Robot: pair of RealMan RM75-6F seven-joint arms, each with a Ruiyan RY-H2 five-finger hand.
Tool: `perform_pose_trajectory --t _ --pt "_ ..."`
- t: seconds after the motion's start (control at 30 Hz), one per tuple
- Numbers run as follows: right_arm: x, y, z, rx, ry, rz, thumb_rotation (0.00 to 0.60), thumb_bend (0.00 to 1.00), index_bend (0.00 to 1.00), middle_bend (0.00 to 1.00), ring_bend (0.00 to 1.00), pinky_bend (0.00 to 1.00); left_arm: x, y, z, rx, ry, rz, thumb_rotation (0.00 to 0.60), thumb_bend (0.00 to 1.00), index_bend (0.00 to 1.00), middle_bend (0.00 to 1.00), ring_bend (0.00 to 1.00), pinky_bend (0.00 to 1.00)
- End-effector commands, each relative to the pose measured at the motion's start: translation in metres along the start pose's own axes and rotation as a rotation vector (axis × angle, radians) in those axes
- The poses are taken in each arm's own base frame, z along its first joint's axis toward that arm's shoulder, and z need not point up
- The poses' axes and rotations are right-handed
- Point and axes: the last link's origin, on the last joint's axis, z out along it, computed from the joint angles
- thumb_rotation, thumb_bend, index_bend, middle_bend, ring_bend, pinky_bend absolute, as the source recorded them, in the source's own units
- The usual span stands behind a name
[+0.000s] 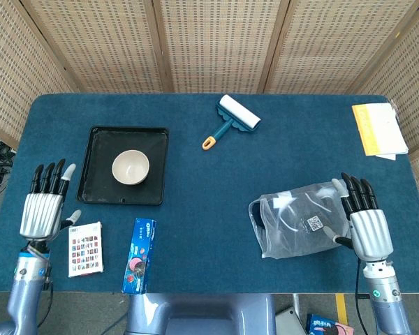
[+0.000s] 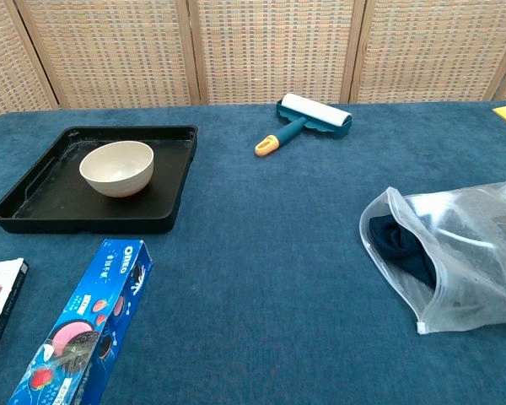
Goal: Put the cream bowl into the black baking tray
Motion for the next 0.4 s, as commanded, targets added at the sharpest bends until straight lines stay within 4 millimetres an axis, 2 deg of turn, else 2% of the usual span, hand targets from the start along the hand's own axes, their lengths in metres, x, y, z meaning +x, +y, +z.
perform_pose_trajectory --t 0.03,0.2,0.4 --pt "-0.010 -0.002 -0.002 -0.021 -0.057 -0.055 0.600 0.19 0.03 0.00 0.00 0.01 0.006 -0.016 -0.029 0.025 -0.016 -0.015 0.600 0.14 0.00 0.00 0.00 0.00" --pt "-0.013 -0.008 -0.003 -0.010 -0.084 -0.093 0.600 0.19 0.01 0.00 0.00 0.00 0.012 -0.028 -0.045 0.045 -0.032 -0.029 0.600 0.13 0.00 0.00 0.00 0.00" --pt "-0.018 -0.016 -0.006 0.013 -0.107 -0.112 0.600 0.19 0.00 0.00 0.00 0.00 0.017 -0.036 -0.051 0.051 -0.028 -0.030 0.600 0.13 0.00 0.00 0.00 0.00"
